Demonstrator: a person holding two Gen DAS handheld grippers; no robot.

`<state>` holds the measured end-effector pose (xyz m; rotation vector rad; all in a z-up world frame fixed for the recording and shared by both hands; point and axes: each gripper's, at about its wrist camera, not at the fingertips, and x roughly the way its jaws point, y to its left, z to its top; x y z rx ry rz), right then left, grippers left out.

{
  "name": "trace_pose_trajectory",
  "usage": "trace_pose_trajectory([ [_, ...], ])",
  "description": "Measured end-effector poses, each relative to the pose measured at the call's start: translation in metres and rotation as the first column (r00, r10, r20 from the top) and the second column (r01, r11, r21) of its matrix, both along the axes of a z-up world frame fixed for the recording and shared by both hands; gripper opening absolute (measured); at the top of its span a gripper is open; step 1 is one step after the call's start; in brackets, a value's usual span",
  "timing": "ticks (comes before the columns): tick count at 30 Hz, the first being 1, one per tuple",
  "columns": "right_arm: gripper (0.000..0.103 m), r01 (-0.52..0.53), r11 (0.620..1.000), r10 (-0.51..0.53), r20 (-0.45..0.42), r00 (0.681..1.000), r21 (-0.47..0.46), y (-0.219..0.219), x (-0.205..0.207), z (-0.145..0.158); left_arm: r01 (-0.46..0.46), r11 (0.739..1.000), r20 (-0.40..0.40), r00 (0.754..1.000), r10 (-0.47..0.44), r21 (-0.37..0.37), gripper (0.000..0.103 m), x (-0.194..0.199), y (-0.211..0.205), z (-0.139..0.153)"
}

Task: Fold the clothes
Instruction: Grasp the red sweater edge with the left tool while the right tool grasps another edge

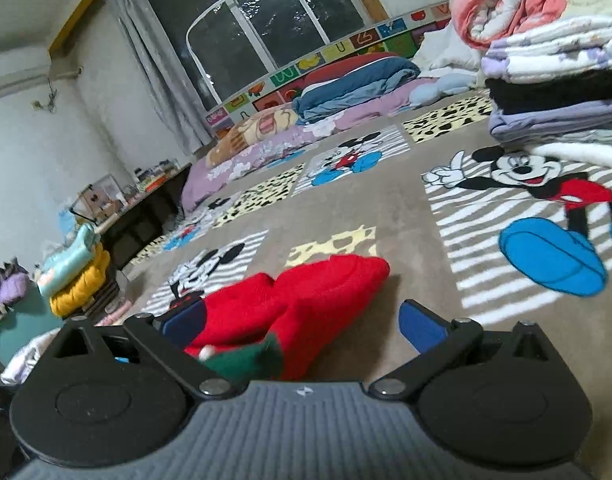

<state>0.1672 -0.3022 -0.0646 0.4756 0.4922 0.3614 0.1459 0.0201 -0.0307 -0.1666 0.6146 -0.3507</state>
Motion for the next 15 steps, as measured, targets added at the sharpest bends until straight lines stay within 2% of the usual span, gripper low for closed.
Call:
trace_pose_trajectory([
  [1, 0.099, -0.009, 1.000, 0.009, -0.001, 1.000, 0.013, -0.003, 0.006, -0.002, 0.019, 1.000, 0.008, 1.000, -0.019, 0.011, 0.093, 0.006, -0.003, 0.001],
  [4, 0.093, -0.035, 0.998, 0.034, 0.003, 0.999, 0.052, -0.012, 0.023, -0.009, 0.072, 0.997, -0.005, 0.997, -0.072, 0.010, 0.075, 0.025, -0.010, -0.001],
  [7, 0.087, -0.060, 0.993, 0.059, 0.009, 0.998, 0.100, -0.020, 0.038, -0.021, 0.117, 0.993, -0.026, 0.993, -0.117, -0.001, 0.071, 0.044, -0.017, -0.006],
  [11, 0.087, -0.072, 0.968, 0.077, -0.014, 0.997, 0.242, -0.034, 0.050, -0.045, 0.159, 0.987, -0.031, 0.987, -0.158, 0.019, 0.066, 0.063, -0.026, -0.009],
  [15, 0.087, -0.075, 0.966, 0.082, -0.021, 0.996, 0.248, -0.037, 0.052, -0.054, 0.209, 0.977, -0.059, 0.977, -0.207, 0.040, 0.057, 0.082, -0.035, -0.013],
])
